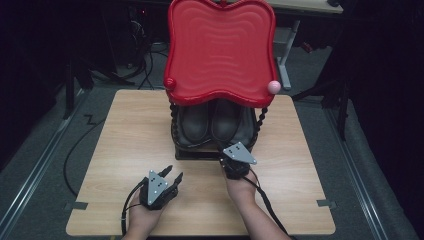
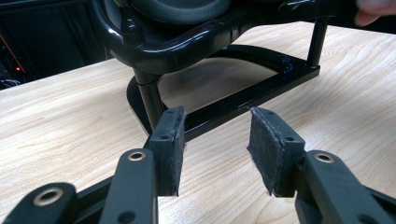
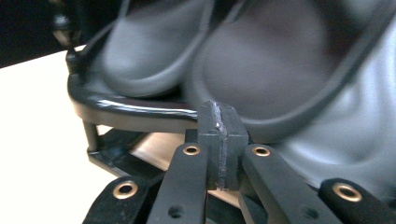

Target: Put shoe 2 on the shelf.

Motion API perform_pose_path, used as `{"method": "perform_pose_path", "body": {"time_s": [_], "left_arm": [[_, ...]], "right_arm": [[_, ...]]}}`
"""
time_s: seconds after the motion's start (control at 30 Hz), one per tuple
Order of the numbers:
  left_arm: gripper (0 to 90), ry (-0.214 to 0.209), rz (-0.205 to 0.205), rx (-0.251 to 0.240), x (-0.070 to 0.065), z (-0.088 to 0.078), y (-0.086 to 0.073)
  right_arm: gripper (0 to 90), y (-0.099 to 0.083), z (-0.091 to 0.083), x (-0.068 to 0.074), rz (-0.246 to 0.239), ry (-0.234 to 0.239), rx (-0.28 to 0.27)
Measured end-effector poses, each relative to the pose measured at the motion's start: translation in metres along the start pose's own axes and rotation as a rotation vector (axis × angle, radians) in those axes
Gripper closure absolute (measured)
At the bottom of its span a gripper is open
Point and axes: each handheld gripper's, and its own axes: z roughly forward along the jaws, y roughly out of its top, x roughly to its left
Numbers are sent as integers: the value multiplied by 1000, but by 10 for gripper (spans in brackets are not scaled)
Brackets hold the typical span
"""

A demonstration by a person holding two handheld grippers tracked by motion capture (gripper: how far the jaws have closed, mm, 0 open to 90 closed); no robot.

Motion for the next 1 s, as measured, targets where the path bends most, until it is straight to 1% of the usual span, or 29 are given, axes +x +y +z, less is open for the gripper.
{"method": "perform_pose_path", "body": {"time_s": [0.1,0.17,0.27,0.33,0.37,0.47,0.53,0.57,0.63,0.67,0.7,0.73,0.8,0.87,0.93,1.0], "left_arm": [[555,-1,2,1,0,0,0],[555,-4,2,2,0,-1,-1],[554,-6,5,3,0,0,-1],[552,-7,5,5,0,0,-1],[552,-6,5,7,0,0,-1],[552,-8,5,9,0,0,-2],[551,-11,9,11,-1,0,-2],[550,-12,10,13,-1,1,-2],[550,-15,11,15,-2,1,-2],[549,-17,11,16,-2,1,-3],[549,-19,11,16,-2,1,-3],[549,-20,11,18,-3,1,-3],[548,-23,15,20,-4,2,-3],[547,-26,16,22,-5,3,-3],[547,-27,20,26,-5,3,-4],[547,-29,21,27,-5,4,-4]], "right_arm": [[899,-1,5,0,9,-9,1],[899,0,7,-5,28,-26,6],[899,1,9,-12,44,-30,17],[898,2,9,-12,30,-36,16],[898,2,7,-12,36,-36,13],[898,4,6,-13,25,-41,1],[899,4,8,-14,32,-43,8],[898,4,9,-15,25,-47,9],[898,4,10,-17,28,-60,21],[899,3,11,-19,39,-64,29],[899,2,11,-22,44,-63,23],[898,3,10,-23,46,-69,25],[897,4,9,-24,54,-66,24],[897,7,7,-22,54,-53,2],[895,14,10,-14,42,-32,-5],[895,21,18,0,39,-3,-8]]}}
